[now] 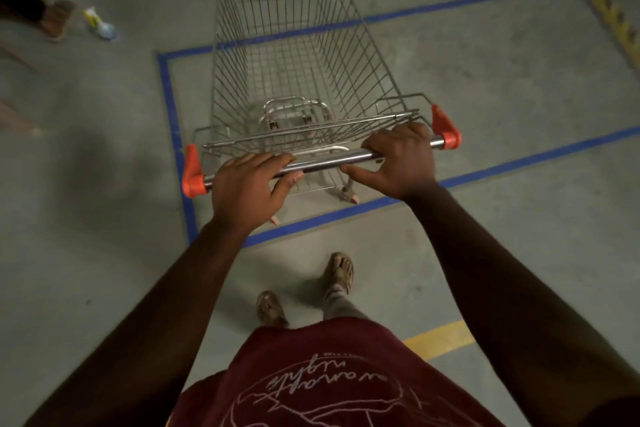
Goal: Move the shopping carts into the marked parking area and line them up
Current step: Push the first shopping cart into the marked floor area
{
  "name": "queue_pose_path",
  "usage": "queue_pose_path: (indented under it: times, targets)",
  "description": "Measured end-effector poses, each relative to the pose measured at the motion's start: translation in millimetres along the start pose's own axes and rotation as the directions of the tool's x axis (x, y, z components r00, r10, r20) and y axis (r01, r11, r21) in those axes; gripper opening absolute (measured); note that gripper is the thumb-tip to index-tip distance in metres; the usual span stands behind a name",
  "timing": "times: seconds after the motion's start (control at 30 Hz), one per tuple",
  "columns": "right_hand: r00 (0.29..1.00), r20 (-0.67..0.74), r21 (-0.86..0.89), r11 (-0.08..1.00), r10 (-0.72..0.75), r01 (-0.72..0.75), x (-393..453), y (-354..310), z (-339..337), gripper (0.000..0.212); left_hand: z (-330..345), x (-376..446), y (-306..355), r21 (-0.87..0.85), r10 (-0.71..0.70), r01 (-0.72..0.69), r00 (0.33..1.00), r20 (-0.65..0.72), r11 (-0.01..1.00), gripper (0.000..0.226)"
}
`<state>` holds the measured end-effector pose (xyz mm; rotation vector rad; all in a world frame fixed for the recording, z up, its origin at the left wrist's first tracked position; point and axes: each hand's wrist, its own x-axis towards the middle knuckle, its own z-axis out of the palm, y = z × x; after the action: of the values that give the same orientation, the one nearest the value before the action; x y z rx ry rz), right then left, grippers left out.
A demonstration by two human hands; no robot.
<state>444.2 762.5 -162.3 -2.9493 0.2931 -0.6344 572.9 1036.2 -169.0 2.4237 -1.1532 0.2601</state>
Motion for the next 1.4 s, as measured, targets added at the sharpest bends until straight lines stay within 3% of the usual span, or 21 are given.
queue_pose_path:
  times: [0.83,1.2,1.33,1.4]
  targets:
    - [0.998,-0.035,0.113,0.992,-0.061,0.064,17,37,14,0.039,16,21,12,-0.043,-0.079,0.078,0.996,-0.033,0.996,0.040]
    - [1.000,-0.012,0.162,0.986,-0.027,0.029,27,43,14,0.044,12,35,24,-0.077,-0.130,0.128,0.991,-0.017,0.989,0.039]
    - [0.997,-0.073,0.304,0.952,-0.012,0.033,25,44,12,0.037,9,38,27,-0.176,-0.160,0.162,0.987,0.029,0.971,0.036]
    - [0.992,-0.121,0.394,0.919,0.035,0.016,20,43,7,0.030,7,38,39,-0.266,-0.164,0.153,0.986,-0.018,0.952,0.029]
